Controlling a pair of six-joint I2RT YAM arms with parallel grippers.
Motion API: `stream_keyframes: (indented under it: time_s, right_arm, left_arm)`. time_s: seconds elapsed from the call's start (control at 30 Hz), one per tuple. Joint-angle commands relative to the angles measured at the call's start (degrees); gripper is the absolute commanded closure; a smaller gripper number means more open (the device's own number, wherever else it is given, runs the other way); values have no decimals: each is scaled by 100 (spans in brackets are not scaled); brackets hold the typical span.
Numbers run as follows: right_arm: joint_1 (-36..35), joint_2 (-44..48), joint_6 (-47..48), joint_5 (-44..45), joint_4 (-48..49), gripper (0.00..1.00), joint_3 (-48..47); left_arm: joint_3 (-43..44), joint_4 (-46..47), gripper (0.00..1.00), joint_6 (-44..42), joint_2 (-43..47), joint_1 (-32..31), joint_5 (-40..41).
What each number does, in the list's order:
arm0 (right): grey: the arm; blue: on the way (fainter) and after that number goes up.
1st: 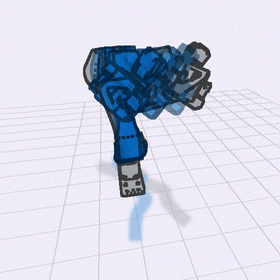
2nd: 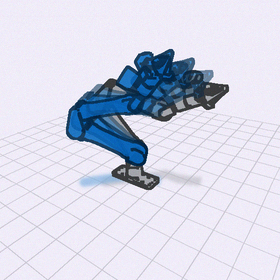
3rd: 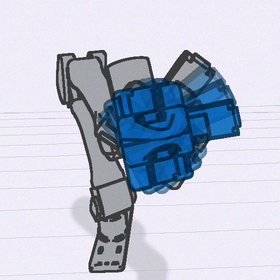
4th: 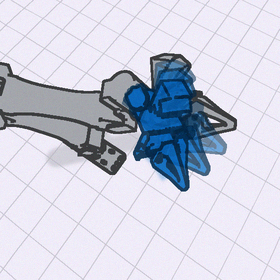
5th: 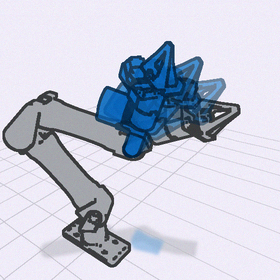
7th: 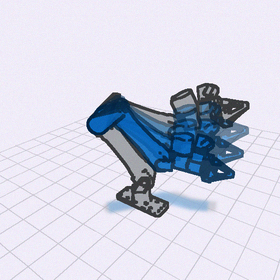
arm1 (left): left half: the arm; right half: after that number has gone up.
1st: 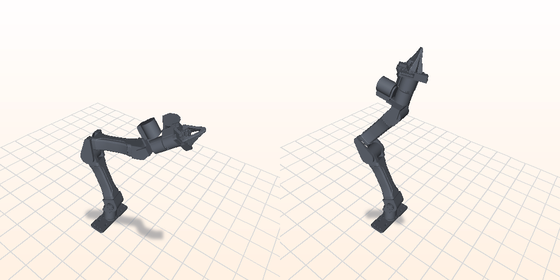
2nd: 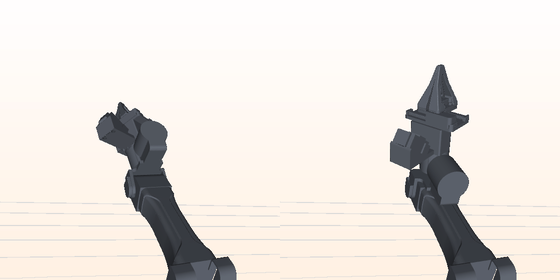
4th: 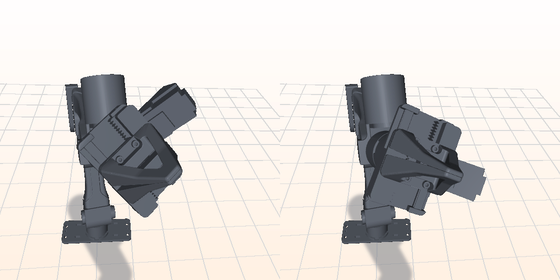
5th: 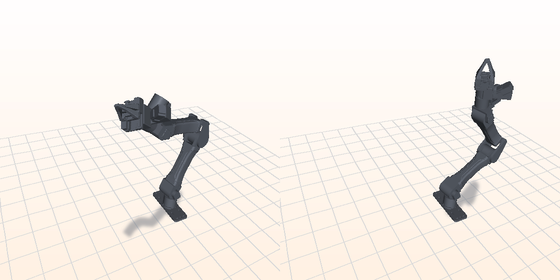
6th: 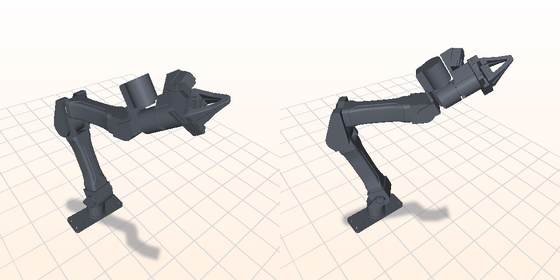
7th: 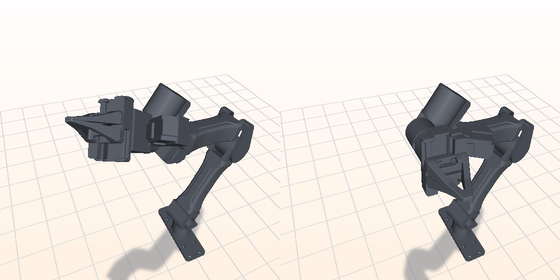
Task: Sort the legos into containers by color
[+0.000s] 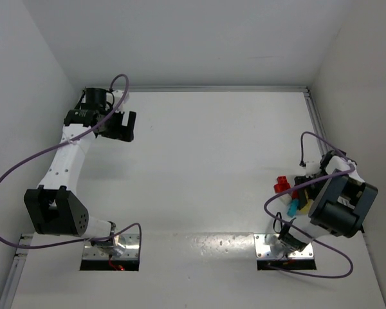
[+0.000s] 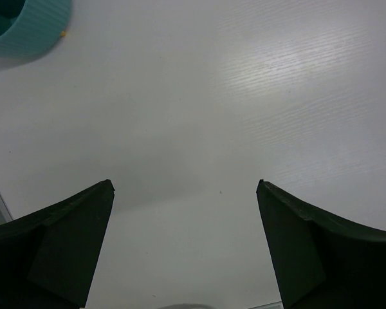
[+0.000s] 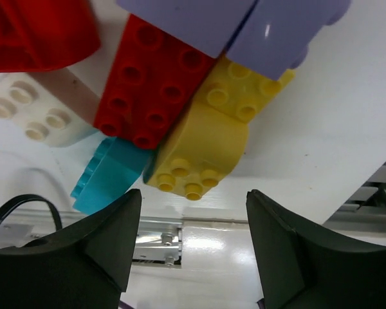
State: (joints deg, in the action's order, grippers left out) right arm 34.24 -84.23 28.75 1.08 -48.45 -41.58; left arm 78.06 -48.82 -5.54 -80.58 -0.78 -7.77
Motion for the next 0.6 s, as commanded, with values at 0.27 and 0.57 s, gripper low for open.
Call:
stream_keyframes:
  time_s: [0.27,0.57]
  right_arm:
    - [65,-261,245,-627,-210,17,-377]
    - [65,-665,-115,-521,134,25,-553]
  left_arm:
    - [192,65,0,79,-89,-54,-146]
    - [192,65,0,79,-90,-54,-146]
